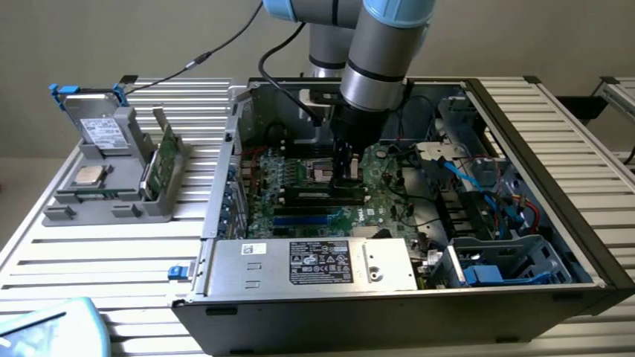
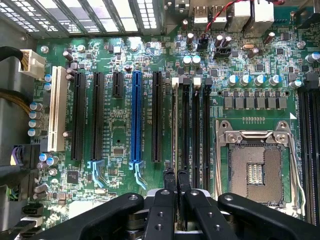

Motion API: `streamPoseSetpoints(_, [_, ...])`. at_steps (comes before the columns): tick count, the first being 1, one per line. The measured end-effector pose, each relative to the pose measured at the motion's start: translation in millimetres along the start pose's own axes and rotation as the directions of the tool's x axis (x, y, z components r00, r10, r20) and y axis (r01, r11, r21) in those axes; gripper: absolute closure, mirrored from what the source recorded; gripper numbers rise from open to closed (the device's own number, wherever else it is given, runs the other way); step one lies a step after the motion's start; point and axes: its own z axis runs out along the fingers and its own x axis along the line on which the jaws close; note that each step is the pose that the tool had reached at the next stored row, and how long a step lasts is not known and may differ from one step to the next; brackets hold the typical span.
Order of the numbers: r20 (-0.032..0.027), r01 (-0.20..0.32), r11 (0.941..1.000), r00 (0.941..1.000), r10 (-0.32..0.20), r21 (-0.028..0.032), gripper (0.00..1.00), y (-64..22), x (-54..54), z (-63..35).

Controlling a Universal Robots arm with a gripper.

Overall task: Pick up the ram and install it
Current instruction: 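Insert the ram into the slot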

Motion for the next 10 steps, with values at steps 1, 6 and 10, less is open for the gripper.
streamPoseSetpoints(1, [-0.0022, 0.0, 1.0, 1.0, 0.0, 0.0, 0.87, 0.0, -0.9, 0.0])
streamPoseSetpoints(6, [-0.0125, -0.001, 1.0, 0.9999, 0.001, 0.0001, 0.87, 0.0, -2.8, 0.3])
streamPoseSetpoints(10, [-0.0192, 0.0, 1.0, 0.9998, 0.0, 0.0002, 0.87, 0.0, -2.9, 0.5])
